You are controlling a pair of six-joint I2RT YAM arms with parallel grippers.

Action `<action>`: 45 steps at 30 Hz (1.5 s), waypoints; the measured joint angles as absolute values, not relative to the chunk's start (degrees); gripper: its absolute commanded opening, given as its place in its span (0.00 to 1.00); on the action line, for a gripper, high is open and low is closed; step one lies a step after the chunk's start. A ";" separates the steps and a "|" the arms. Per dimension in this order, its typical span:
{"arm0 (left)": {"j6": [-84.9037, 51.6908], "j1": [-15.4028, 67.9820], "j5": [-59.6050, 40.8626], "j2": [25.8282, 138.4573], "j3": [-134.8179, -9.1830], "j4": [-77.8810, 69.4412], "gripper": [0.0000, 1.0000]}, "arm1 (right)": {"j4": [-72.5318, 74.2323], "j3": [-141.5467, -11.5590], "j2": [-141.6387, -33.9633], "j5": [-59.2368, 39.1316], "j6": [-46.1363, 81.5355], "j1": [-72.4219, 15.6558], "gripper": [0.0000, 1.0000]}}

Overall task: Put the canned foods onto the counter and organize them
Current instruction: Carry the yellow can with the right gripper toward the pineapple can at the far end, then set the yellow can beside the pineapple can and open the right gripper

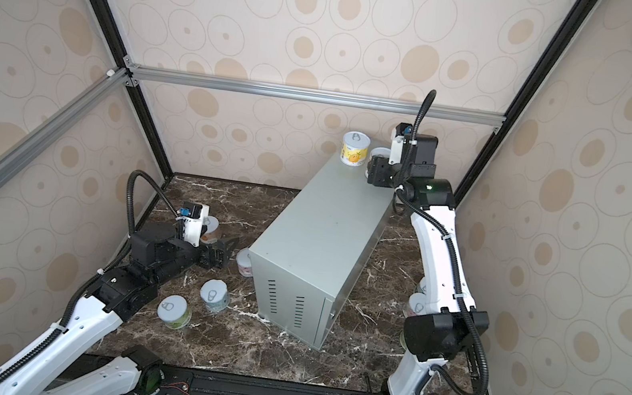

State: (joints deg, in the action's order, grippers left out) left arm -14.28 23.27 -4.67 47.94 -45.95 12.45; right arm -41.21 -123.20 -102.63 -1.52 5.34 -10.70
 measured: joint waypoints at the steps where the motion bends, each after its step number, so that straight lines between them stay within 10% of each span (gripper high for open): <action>1: -14.28 23.20 -4.82 48.01 -45.95 12.45 0.99 | -41.32 -124.01 -103.28 -1.52 5.23 -10.57 0.53; 24: -15.22 21.47 -7.73 49.41 -45.45 11.20 0.99 | -41.74 -132.77 -110.59 -4.60 4.64 -9.26 0.57; 45: -15.29 20.49 -8.97 50.15 -45.43 11.16 0.99 | -43.90 -132.84 -110.61 -2.52 4.01 -9.26 0.97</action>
